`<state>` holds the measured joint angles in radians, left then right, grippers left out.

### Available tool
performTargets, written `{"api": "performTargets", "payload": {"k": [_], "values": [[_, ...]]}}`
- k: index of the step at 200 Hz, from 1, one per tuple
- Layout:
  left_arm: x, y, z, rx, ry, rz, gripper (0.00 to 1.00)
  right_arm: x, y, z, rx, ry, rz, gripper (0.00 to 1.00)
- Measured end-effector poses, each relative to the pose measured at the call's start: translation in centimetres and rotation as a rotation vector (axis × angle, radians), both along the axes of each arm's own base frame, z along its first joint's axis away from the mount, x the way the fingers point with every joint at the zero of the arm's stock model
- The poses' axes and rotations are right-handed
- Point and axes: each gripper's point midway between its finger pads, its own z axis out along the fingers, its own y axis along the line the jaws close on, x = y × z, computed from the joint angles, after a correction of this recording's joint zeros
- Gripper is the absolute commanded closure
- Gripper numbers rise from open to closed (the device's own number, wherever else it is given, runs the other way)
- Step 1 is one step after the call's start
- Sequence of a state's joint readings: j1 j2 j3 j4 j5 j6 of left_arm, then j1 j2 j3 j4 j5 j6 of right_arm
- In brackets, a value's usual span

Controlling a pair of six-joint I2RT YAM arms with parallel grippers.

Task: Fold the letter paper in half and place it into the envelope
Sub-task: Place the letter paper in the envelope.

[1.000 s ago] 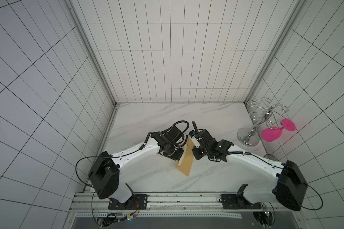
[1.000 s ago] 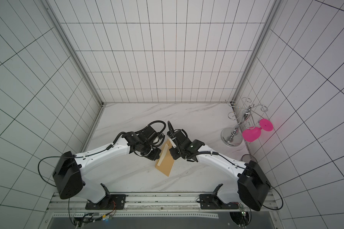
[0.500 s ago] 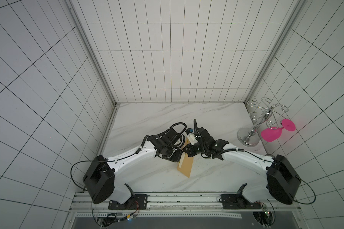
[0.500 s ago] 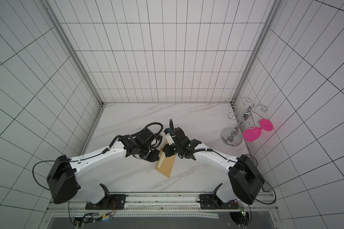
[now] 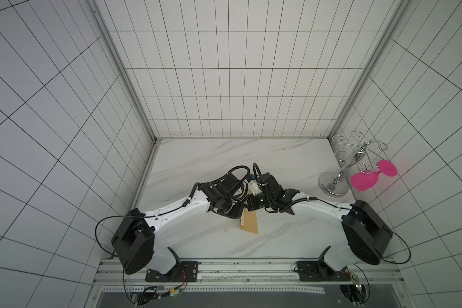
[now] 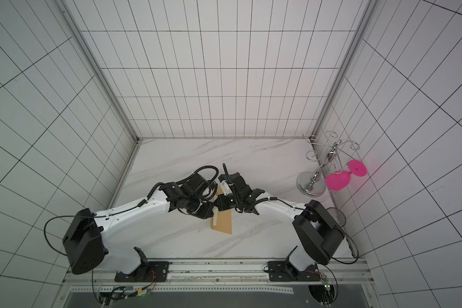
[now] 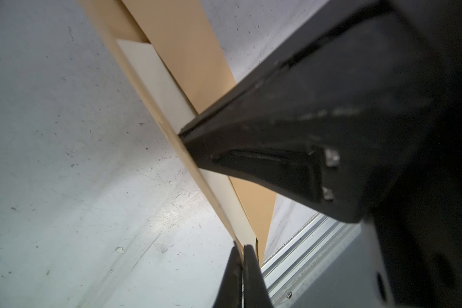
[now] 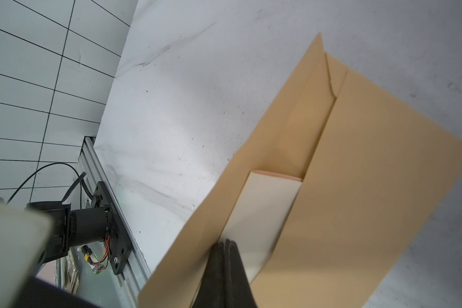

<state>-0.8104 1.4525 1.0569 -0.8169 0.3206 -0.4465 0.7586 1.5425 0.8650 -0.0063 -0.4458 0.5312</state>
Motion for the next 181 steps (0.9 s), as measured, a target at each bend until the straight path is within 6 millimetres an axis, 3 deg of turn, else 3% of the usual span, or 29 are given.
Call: {"api": "performTargets", "payload": {"k": [31, 77, 111, 143, 152, 181], "values": [[0.1, -0.1, 0.1, -0.007, -0.002, 0.001, 1.00, 0.1, 0.3, -0.4, 0.004, 0.009, 0.003, 1.00], [0.0, -0.1, 0.0, -0.004, -0.001, 0.000, 1.00, 0.1, 0.3, -3.4, -0.039, 0.060, 0.000, 1.00], [-0.1, 0.3, -0.2, 0.014, -0.001, -0.008, 1.00, 0.2, 0.3, -3.5, -0.042, 0.057, -0.003, 1.00], [0.2, 0.7, -0.4, 0.036, -0.018, 0.003, 1.00, 0.3, 0.2, -2.9, -0.038, 0.040, -0.010, 1.00], [0.4, 0.8, -0.4, 0.045, -0.026, 0.011, 1.00, 0.3, 0.1, -2.4, -0.036, 0.033, -0.012, 0.96], [1.2, 1.4, -1.0, 0.083, -0.045, 0.042, 1.00, 0.5, -0.6, 0.9, -0.037, -0.027, -0.027, 0.88]]}}
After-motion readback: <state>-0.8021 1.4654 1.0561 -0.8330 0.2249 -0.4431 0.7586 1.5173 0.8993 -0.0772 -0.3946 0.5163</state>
